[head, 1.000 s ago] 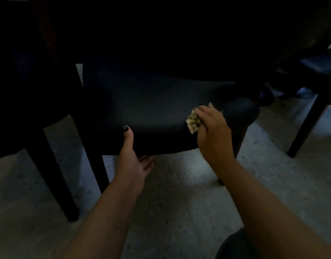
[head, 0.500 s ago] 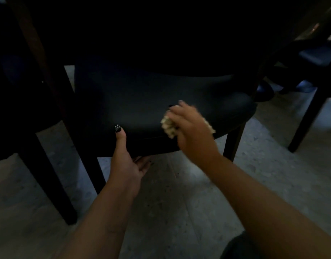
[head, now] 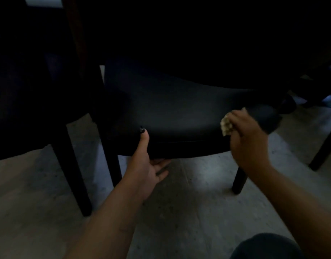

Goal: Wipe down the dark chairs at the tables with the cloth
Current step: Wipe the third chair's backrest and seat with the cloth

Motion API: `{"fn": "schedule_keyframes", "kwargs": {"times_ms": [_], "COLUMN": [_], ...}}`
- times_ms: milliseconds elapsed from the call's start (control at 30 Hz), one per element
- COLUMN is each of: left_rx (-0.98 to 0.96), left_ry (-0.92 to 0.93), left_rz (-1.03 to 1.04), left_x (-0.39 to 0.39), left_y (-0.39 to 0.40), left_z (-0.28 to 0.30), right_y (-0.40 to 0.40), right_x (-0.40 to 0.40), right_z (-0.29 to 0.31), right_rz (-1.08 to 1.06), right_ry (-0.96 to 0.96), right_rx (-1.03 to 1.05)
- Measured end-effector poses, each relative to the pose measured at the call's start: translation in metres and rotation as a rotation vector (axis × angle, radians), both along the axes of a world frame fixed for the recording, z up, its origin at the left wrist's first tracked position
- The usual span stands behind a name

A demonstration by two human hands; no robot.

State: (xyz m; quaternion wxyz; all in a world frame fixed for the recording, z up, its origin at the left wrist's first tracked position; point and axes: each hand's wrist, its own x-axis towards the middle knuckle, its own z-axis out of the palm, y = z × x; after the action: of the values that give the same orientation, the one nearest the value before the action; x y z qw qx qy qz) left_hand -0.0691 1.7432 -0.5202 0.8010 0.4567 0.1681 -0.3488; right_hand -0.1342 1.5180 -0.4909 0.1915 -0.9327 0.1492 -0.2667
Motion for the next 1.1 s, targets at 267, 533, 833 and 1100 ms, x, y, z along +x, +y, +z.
{"fn": "schedule_keyframes", "kwargs": {"times_ms": [267,533,833,1100], "left_rx": [-0.113,-0.177,-0.079,0.062], "left_ry": [0.109,0.171,0.155,0.075], "left_rz": [0.332,0.335,0.268,0.143], "left_x": [0.014,0.005,0.016,0.026], "left_y": [0.046,0.06,0.06,0.064], "left_z": [0.016,0.018,0.011,-0.001], "right_y": [0.145,0.151,0.19,0.237], "right_x": [0.058,0.058,0.102,0.178], "right_z": [0.003,-0.003,0.038,0.065], "right_rz": [0.606,0.92,0.447,0.294], "right_ry": [-0.068,-0.012,-0.074,0.034], "right_rx": [-0.272,-0.788,0.326,1.003]}}
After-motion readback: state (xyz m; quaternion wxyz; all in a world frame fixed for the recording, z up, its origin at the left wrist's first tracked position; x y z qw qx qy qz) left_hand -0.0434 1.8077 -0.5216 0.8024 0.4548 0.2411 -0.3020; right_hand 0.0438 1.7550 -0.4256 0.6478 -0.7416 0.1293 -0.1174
